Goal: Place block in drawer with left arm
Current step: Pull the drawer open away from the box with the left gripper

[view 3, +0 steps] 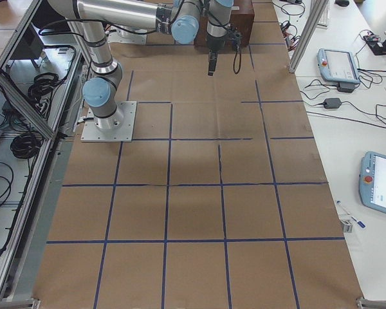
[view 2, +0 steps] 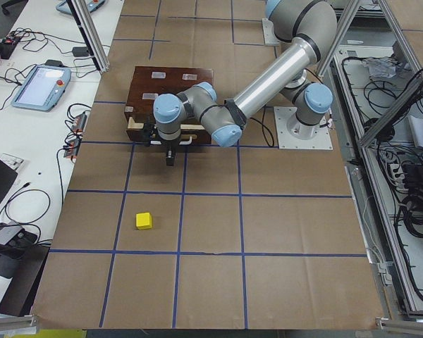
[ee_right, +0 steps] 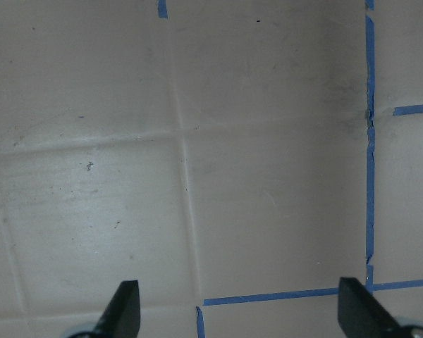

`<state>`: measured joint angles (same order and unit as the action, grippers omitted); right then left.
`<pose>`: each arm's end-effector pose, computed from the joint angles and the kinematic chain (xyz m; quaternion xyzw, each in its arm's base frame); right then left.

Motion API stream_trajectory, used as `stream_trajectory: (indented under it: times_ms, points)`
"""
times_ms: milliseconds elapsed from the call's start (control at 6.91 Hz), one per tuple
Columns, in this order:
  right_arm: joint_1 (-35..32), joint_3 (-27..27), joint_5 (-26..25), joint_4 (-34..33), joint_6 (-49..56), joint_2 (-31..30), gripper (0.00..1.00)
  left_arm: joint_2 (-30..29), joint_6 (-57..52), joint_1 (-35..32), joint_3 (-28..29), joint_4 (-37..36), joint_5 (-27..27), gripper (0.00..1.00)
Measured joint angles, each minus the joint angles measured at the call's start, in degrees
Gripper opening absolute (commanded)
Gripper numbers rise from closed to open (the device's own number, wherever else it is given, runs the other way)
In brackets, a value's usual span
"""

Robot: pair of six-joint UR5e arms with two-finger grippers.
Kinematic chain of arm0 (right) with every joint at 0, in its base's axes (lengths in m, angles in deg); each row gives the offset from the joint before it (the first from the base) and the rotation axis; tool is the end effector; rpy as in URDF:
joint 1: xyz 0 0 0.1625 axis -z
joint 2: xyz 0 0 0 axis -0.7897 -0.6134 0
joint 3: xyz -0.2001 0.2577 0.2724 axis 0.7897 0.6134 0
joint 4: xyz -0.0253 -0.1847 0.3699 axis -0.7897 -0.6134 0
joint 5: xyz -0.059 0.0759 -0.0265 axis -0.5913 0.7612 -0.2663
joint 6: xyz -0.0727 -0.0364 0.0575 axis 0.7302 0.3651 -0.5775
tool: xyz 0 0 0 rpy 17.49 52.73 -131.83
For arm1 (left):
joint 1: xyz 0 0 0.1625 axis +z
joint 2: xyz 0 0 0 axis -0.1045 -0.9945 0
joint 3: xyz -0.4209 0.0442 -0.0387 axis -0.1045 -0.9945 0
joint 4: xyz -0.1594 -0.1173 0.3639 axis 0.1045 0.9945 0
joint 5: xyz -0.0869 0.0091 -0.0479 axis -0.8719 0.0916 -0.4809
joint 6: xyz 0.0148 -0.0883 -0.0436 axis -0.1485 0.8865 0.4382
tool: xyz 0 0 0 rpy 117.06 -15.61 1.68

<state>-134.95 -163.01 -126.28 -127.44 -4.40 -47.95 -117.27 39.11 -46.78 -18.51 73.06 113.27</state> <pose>0.0702 -0.5136 0.4439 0.0477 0.9985 0.0263 0.0067 0.2581 -0.5795 0.2985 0.0110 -0.9982 0.0342 0.0475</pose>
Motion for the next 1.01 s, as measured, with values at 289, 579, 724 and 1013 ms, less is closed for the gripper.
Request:
stream_trajectory:
  times_ms: [289,579,724,1013]
  points:
    - [0.00,0.01,0.00,-0.04,0.00,0.00,1.00,-0.05,0.00,0.85,0.35,-0.06,0.14,0.99]
    - [0.00,0.00,0.00,-0.05,0.00,0.00,1.00,-0.15,0.01,1.15,1.01,-0.04,0.20,0.99]
    - [0.00,0.01,0.00,-0.05,0.00,0.00,1.00,-0.20,-0.01,1.31,1.17,-0.08,0.44,0.99]
    - [0.00,0.02,0.00,-0.05,0.00,0.00,1.00,-0.29,-0.19,2.21,1.28,-0.05,1.14,0.99]
